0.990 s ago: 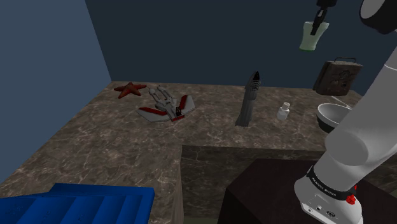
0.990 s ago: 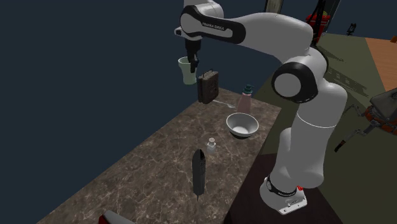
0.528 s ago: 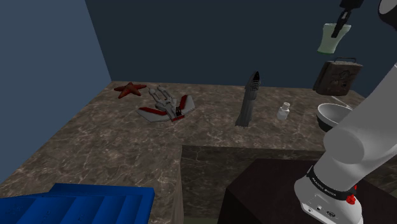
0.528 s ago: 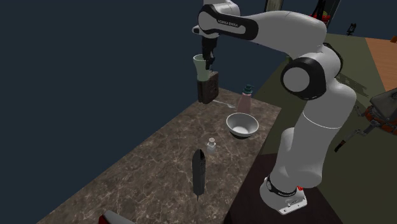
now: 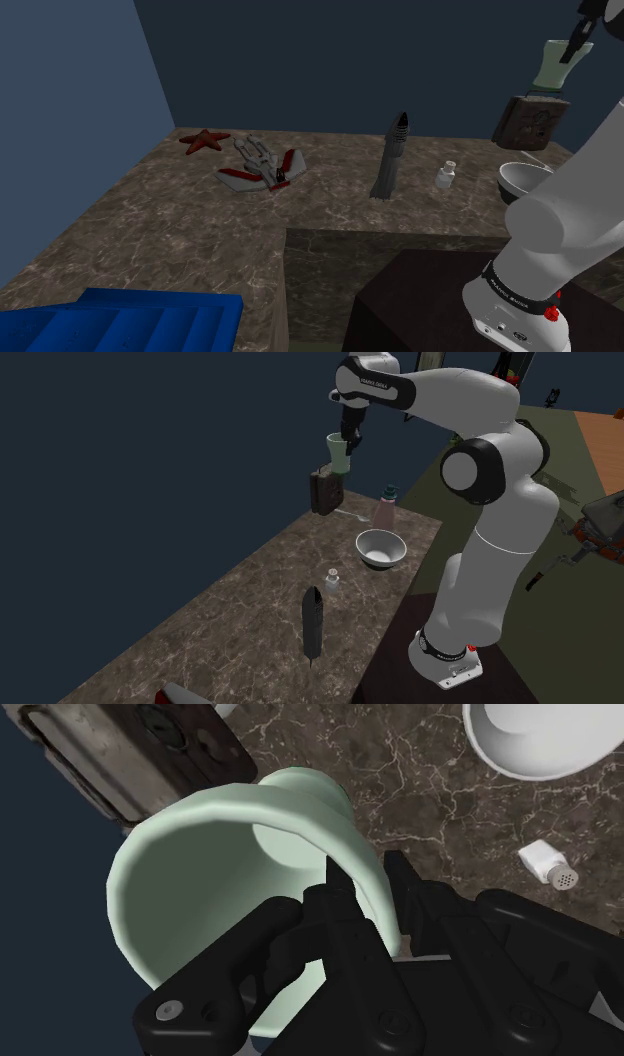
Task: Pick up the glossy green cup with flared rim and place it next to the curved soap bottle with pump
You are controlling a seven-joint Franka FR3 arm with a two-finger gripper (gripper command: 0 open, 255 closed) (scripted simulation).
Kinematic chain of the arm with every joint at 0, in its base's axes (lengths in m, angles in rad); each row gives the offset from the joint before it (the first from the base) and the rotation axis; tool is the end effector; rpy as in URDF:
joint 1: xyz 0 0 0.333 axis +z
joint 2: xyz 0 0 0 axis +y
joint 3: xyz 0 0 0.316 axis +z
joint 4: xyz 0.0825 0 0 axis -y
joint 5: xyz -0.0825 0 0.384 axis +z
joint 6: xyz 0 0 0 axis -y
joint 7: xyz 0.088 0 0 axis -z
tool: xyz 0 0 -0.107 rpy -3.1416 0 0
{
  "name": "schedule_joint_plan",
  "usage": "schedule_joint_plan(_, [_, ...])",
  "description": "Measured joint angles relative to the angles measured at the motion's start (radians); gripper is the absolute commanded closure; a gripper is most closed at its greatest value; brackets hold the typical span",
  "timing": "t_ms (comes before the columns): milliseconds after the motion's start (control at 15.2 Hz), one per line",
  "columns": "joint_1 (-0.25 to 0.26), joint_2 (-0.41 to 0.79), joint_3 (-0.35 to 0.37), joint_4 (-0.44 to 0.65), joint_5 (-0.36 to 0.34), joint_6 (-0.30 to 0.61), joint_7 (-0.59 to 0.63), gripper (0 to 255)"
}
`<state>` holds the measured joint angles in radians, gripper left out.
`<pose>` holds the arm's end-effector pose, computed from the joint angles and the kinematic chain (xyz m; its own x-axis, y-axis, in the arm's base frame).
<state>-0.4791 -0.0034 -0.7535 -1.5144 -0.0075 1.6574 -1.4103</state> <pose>0.1853 -0.5314 0.6610 0.9839 0.1780 0.0181 0.1736 -0.9742 0.1439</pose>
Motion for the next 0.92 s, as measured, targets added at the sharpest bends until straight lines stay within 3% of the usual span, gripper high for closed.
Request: schedule_joint_plan(924, [-0.003, -0.044, -0.001, -0.218, -0.031, 0.185, 0.000, 255])
